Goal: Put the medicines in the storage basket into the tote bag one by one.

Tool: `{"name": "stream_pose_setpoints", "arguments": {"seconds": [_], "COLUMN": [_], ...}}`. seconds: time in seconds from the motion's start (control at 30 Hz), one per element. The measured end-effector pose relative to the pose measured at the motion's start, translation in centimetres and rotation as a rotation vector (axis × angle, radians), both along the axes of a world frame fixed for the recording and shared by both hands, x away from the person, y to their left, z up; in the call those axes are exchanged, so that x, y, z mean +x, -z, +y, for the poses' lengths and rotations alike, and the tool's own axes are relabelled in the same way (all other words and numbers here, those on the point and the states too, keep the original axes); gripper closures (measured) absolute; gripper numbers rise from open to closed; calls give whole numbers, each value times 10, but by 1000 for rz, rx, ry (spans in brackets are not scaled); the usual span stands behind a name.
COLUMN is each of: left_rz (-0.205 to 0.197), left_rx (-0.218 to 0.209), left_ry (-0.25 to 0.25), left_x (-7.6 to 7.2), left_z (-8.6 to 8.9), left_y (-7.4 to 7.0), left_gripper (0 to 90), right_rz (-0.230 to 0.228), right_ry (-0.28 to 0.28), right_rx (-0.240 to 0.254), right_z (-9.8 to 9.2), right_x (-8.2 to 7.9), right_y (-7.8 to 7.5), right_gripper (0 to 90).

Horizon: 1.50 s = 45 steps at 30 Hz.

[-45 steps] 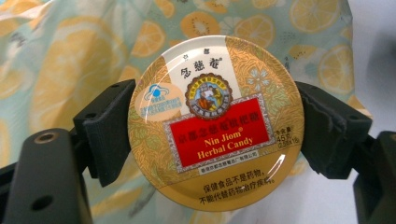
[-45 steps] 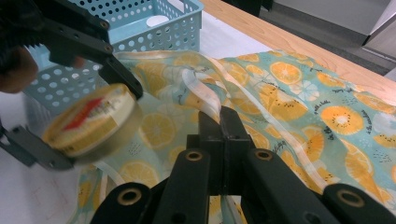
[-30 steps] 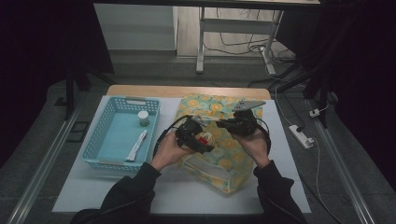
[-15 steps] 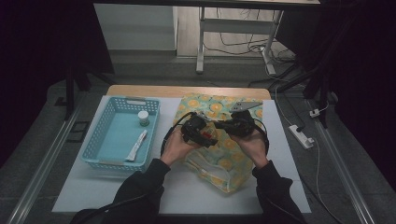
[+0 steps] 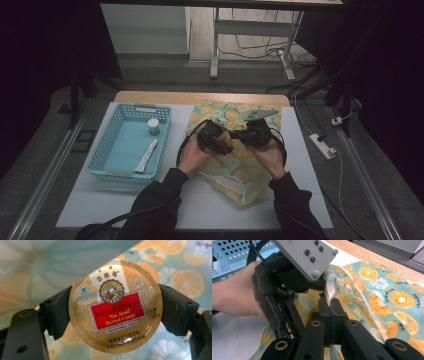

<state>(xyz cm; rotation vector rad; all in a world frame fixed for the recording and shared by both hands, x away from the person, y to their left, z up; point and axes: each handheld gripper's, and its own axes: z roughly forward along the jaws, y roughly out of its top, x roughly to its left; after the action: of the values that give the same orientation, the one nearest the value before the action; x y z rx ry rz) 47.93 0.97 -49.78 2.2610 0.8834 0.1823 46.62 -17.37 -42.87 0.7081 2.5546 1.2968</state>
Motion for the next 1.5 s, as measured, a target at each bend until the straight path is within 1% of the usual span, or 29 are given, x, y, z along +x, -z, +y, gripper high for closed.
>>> {"name": "stream_pose_setpoints", "arguments": {"seconds": [0.1,0.23,0.37,0.63,0.8,0.83,0.87,0.97,1.0,1.07,1.13,1.17,1.23,1.3,1.37,1.43,1.5], "left_rz": [0,-3,3,4,4,3,2,-10,-9,-14,-13,-15,-8,-8,4,8,18], "left_rx": [10,9,2,12,6,17,16,29,29,17,18,6,7,14,21,18,6], "left_ry": [-3,-16,-31,-35,-42,-32,-32,-47,-42,-42,-36,-48,-42,-48,-28,-25,-22], "left_x": [2,4,6,9,10,10,11,11,11,10,10,9,8,6,5,3,1], "left_z": [-2,-3,-3,-4,-6,-6,-7,-9,-9,-8,-8,-8,-8,-8,-6,-6,-5], "left_y": [3,9,14,22,26,26,27,28,28,27,26,25,24,23,20,18,16], "left_gripper": [205,205,205,204,203,202,202,193,180,144,120,109,94,85,74,59,48], "right_rz": [1,0,2,8,7,7,6,5,5,8,7,6,4,6,7,7,6], "right_ry": [3,5,12,16,19,20,20,22,23,24,23,23,21,22,22,21,21], "right_rx": [-4,-5,-4,-11,-16,-16,-17,-19,-19,-16,-14,-13,-11,-11,-10,-9,-9], "right_z": [0,0,-1,0,-1,-1,-1,-1,-1,-1,-2,-2,-2,-2,-2,-3,-3], "right_x": [1,2,3,4,5,5,5,5,5,5,5,5,5,5,5,5,5], "right_y": [2,3,4,6,7,7,7,8,8,8,7,7,7,7,7,6,6], "right_gripper": [900,900,900,900,900,900,900,900,900,900,900,900,900,900,900,900,900]}}
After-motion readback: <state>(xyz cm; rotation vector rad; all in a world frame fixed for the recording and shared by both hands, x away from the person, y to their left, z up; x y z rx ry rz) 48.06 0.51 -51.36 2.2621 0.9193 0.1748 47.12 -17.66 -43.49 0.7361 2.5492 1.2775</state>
